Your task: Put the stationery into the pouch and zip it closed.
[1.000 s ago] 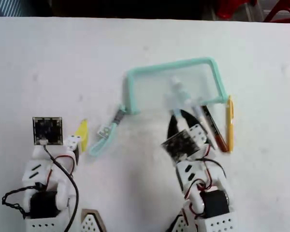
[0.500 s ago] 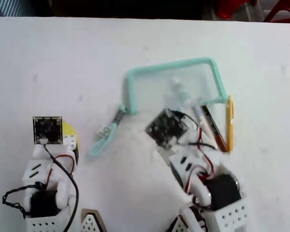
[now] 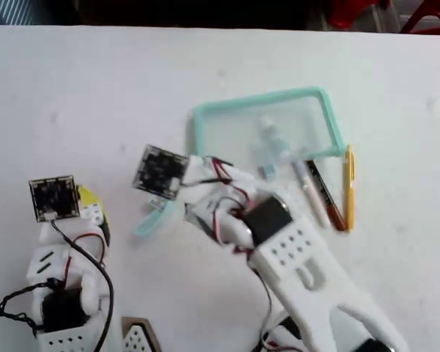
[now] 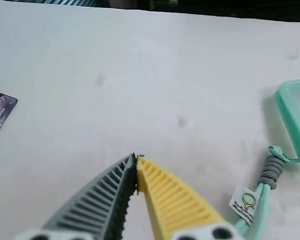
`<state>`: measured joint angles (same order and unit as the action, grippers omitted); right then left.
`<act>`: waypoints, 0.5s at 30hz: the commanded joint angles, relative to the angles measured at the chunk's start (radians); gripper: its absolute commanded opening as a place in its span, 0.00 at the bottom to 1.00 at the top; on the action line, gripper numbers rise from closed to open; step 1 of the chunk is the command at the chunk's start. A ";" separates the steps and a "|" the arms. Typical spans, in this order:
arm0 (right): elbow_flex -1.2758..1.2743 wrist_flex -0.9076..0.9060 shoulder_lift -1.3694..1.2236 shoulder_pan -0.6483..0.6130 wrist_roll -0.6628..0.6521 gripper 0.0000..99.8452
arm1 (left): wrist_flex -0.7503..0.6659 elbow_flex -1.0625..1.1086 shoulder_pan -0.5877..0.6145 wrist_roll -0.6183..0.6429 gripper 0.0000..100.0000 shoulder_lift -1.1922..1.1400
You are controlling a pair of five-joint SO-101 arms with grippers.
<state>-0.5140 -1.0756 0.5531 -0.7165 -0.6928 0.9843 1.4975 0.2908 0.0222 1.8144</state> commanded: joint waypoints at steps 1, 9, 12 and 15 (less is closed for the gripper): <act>0.219 -0.082 -0.213 -0.021 -0.083 0.26 | -0.029 -0.025 0.064 0.018 0.02 0.007; 0.462 -0.160 -0.624 -0.051 -0.284 0.24 | -0.078 -0.018 0.183 0.018 0.03 0.007; 0.546 -0.159 -0.763 -0.048 -0.325 0.24 | -0.095 -0.020 0.249 0.018 0.03 0.007; 0.657 -0.165 -0.889 -0.045 -0.331 0.24 | -0.110 -0.017 0.283 0.018 0.03 0.007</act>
<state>0.0215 -1.2306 -0.2631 -0.7595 -1.0073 0.9152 1.4975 0.5271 0.0269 1.8144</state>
